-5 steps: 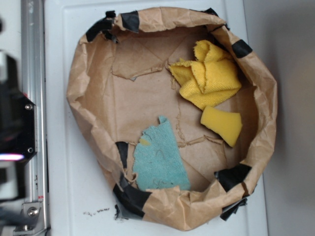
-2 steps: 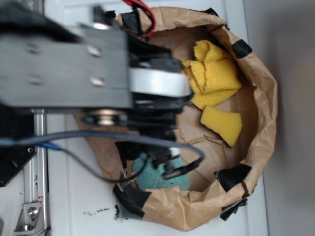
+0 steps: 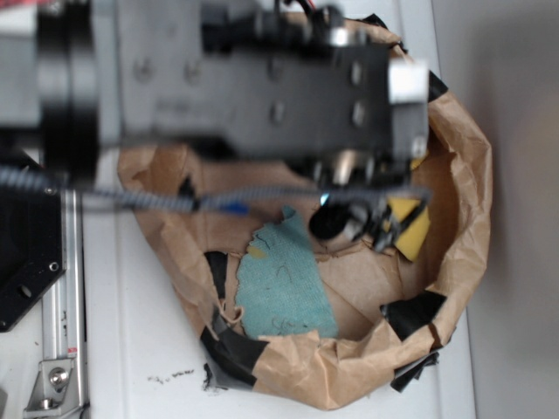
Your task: Grab the yellow cloth.
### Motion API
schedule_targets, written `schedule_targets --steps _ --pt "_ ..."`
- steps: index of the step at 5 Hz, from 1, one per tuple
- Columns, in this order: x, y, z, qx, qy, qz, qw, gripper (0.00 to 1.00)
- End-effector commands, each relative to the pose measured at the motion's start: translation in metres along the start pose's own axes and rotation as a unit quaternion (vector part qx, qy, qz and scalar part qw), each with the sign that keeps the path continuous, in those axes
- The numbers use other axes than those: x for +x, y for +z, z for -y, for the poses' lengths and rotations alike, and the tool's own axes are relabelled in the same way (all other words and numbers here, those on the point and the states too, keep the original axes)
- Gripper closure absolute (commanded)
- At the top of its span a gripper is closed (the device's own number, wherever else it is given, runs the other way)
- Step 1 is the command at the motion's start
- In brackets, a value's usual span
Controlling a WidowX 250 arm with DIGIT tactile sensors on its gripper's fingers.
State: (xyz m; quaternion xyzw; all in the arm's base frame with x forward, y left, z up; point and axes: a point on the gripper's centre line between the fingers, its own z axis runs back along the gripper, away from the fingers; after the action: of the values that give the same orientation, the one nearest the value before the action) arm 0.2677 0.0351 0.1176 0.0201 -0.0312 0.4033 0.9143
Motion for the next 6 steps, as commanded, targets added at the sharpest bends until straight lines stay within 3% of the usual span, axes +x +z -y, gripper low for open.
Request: schedule_targets --steps 1,2,3,4,6 --pt "0.013 0.011 -0.010 -0.017 0.018 0.017 1.000 0.00" --pt "0.013 0.011 -0.010 -0.017 0.018 0.017 1.000 0.00" --pt "0.023 -0.010 -0.012 -0.044 0.046 0.120 0.991 0.00" --pt "0.026 -0.027 0.000 -0.052 0.060 0.148 0.986 0.00" --pt "0.051 -0.059 0.019 -0.047 0.036 0.149 0.987 0.00"
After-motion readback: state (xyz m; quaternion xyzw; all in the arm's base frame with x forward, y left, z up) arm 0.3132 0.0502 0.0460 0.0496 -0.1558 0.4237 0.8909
